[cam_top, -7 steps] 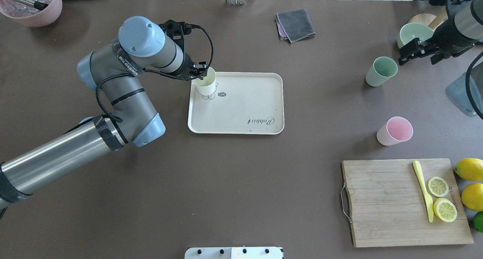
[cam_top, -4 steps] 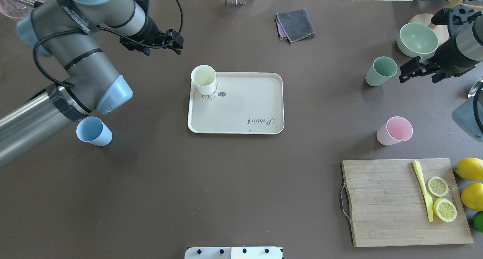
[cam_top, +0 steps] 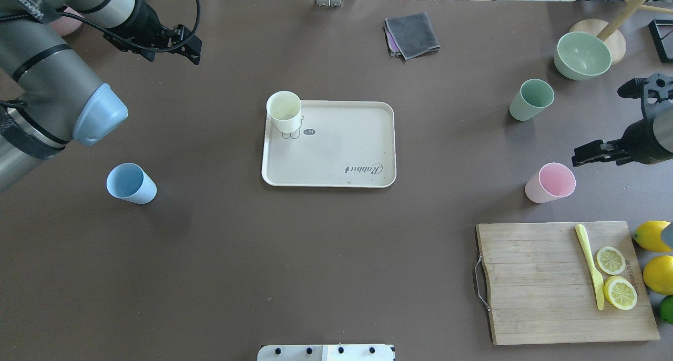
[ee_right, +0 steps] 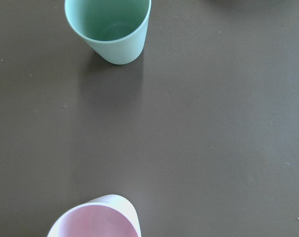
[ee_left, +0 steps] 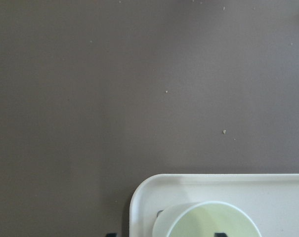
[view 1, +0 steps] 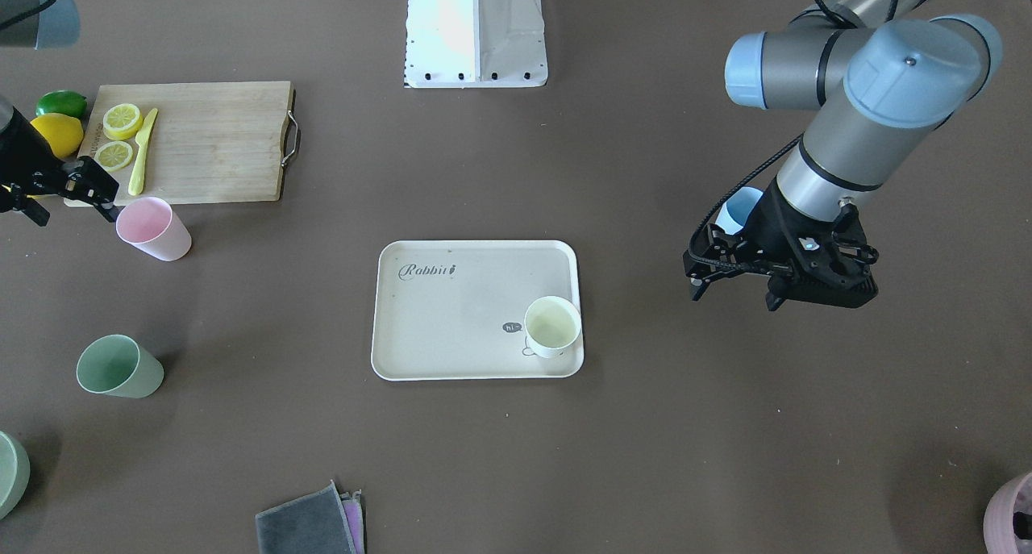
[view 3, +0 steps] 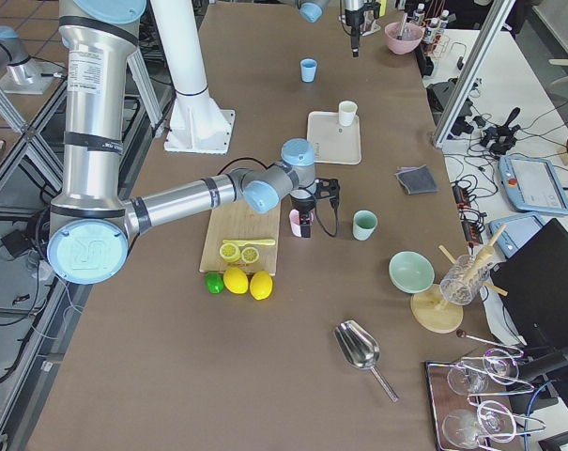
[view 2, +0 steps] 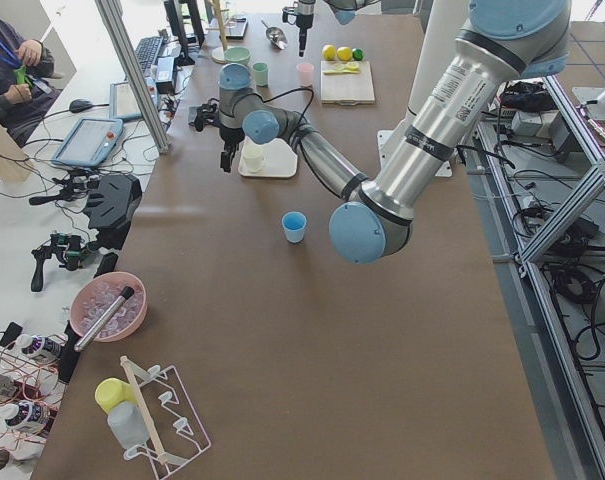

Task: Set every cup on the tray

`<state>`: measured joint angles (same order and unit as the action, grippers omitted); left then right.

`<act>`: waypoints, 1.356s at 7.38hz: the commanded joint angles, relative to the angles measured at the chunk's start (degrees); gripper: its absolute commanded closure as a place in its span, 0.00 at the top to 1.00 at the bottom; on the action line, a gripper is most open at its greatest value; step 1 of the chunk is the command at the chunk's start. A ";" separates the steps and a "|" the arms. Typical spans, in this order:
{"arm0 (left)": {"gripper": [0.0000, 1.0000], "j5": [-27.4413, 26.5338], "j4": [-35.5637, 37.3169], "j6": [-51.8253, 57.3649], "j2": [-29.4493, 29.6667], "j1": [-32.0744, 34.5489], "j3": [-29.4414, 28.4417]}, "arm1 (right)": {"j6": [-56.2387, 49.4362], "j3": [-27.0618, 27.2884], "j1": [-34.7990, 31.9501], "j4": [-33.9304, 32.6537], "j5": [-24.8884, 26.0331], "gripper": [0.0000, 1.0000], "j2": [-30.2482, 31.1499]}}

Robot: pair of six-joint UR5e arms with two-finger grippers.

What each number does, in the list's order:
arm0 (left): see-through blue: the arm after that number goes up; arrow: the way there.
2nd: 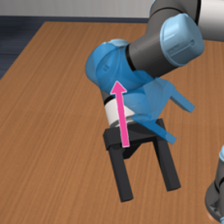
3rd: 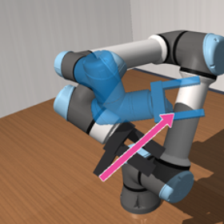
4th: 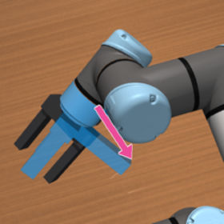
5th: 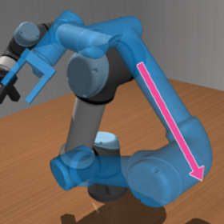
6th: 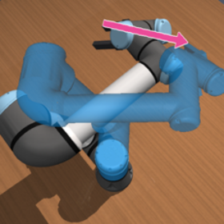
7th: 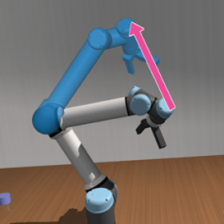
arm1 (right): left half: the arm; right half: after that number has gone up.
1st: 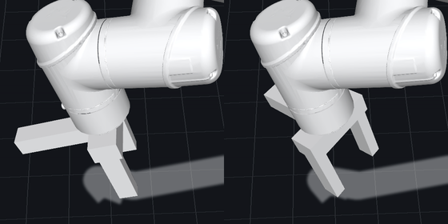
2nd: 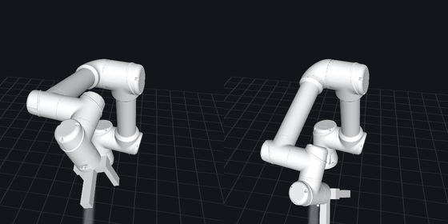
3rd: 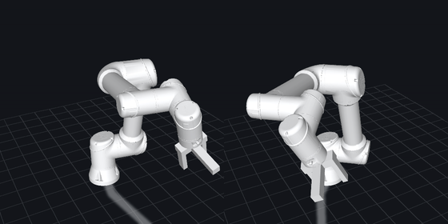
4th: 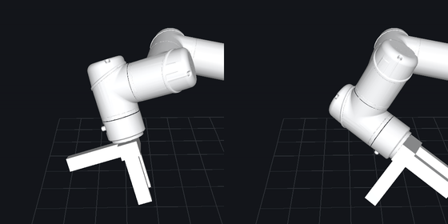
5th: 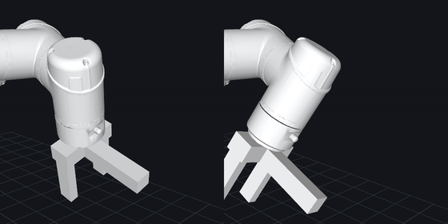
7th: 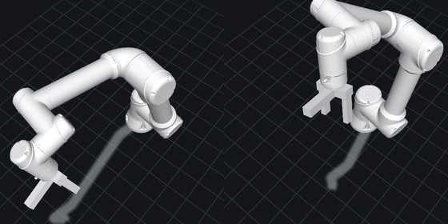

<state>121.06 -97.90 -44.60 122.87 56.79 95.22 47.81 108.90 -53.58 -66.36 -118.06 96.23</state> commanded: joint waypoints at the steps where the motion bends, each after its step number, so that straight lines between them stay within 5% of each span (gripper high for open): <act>1: 0.98 -0.12 0.08 0.30 -0.35 0.08 0.41 | 2.11 -6.03 4.17 7.60 4.23 0.89 -0.16; 2: 0.98 -0.12 0.08 0.22 -0.35 0.08 0.41 | 2.90 -8.24 4.36 10.60 4.24 0.64 -0.16; 3: 0.98 -0.12 0.08 0.22 -0.44 -0.01 0.32 | 4.47 -7.83 4.53 11.33 4.07 0.17 -0.16; 4: 0.98 -0.12 0.08 0.22 -0.53 -0.01 0.32 | 4.49 -7.04 4.80 11.42 3.63 0.00 -0.16; 8: 0.98 -0.30 -0.18 0.22 -0.62 -0.54 0.23 | 5.79 -2.12 5.06 11.25 0.74 0.00 -0.25; 10: 0.98 -0.21 -0.27 0.30 -1.66 -0.28 0.58 | 12.27 -0.70 5.06 6.72 0.02 0.00 -6.62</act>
<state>120.82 -98.09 -44.37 121.99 56.37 95.52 55.98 107.46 -48.52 -56.35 -117.59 93.95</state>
